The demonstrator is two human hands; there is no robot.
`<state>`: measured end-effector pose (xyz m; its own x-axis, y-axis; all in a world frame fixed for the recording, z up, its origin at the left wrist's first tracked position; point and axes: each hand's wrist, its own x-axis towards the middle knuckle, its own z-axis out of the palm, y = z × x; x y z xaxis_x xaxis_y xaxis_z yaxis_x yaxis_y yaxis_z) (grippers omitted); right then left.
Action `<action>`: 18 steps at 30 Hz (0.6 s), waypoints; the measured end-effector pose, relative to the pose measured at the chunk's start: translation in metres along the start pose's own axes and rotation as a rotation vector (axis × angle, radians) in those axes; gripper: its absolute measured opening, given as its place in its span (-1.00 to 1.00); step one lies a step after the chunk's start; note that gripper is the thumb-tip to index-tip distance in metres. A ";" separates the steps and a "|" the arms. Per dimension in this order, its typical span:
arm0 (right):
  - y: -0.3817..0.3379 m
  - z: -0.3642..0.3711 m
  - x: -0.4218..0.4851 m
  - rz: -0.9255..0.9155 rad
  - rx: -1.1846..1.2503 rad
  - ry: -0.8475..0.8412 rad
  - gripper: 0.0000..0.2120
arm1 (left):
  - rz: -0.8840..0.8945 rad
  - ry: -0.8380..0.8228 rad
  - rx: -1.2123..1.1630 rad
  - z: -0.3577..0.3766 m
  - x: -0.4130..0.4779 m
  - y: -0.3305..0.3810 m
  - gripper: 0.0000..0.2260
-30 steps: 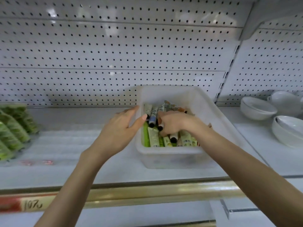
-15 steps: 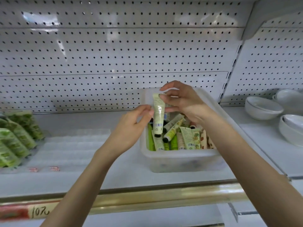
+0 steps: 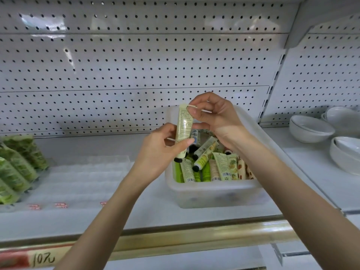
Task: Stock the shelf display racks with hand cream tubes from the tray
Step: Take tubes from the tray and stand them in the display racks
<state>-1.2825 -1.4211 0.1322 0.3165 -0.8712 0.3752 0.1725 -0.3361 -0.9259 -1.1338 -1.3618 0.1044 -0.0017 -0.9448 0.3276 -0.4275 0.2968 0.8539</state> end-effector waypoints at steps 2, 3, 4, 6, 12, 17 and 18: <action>0.001 0.001 0.000 0.028 0.007 -0.009 -0.94 | 0.004 0.011 -0.014 -0.003 0.000 -0.001 -0.83; 0.001 0.001 0.001 0.047 0.012 -0.003 -0.96 | 0.003 0.022 -0.027 -0.005 0.000 -0.002 -0.84; 0.002 0.001 0.001 0.068 0.007 0.012 -0.93 | -0.002 0.036 -0.052 -0.007 0.000 -0.003 -0.86; 0.004 -0.002 0.002 0.123 -0.050 0.054 -0.82 | -0.021 0.068 -0.141 -0.014 -0.001 -0.004 -0.89; 0.018 -0.008 0.002 0.107 -0.861 0.007 -0.88 | -0.127 0.135 -0.460 -0.033 -0.002 -0.006 -0.87; 0.027 -0.009 -0.005 0.347 -1.105 -0.259 -0.81 | -0.291 0.106 -0.731 -0.040 -0.004 -0.016 -0.91; 0.028 -0.012 -0.005 0.393 -1.178 -0.288 -0.78 | -0.314 0.096 -0.758 -0.041 -0.005 -0.018 -0.91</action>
<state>-1.2900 -1.4305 0.1035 0.3732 -0.9249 -0.0726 -0.8605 -0.3159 -0.3997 -1.0894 -1.3572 0.1038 0.1085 -0.9936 0.0317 0.3307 0.0662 0.9414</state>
